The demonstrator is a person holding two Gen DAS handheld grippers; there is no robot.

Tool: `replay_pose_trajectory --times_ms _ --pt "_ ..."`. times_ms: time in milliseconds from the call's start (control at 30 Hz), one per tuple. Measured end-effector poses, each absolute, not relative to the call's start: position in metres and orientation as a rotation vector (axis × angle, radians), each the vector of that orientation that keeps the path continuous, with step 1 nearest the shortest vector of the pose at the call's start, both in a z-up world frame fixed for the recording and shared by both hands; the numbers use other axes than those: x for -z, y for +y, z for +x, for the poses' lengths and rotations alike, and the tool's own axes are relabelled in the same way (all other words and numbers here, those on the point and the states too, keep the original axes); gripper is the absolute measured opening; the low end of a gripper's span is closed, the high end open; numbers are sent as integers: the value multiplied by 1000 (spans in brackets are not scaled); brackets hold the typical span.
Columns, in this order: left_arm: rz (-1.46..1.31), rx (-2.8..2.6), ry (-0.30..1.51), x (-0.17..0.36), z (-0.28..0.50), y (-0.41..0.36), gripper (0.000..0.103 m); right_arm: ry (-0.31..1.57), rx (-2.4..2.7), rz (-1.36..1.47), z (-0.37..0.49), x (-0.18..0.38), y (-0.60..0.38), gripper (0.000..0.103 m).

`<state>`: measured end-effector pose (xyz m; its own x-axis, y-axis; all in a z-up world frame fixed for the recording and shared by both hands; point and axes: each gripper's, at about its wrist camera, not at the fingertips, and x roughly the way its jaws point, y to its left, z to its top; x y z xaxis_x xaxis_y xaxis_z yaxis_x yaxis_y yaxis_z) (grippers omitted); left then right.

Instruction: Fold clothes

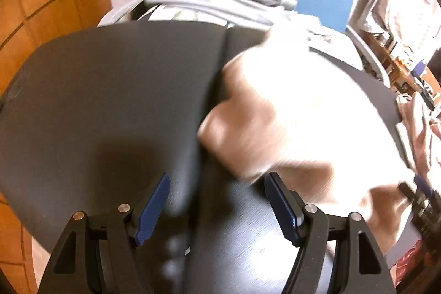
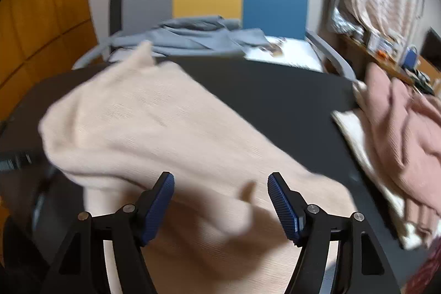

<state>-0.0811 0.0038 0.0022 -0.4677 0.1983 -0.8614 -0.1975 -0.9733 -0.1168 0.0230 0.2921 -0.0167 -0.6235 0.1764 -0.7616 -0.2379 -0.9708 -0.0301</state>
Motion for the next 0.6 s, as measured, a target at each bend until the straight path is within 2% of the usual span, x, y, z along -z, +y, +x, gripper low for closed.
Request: replay_pose_trajectory --times_ms 67,233,300,333,367,433,533,600 --pt "-1453 -2499 15 -8 -102 29 73 66 -2603 -1238 28 19 300 87" --pt "-1520 -2506 227 15 -145 90 73 60 -2563 -1300 0 40 299 87" --pt "-1620 -2474 355 35 -147 101 74 115 -2575 -1291 -1 44 297 83" --pt "-1669 -2454 372 46 -152 106 75 145 -2581 -1284 -2 46 296 73" --pt "-1651 -2464 305 47 -155 106 75 174 -2588 -1278 -2 48 296 62" --pt "-1638 -2475 186 50 -162 106 75 233 -2599 -1264 -3 52 294 57" --pt "-1636 -2498 -16 58 -167 95 88 216 -2613 -1258 3 51 287 47" --pt "-1609 -2498 -110 63 -169 91 90 202 -2615 -1260 6 50 282 42"
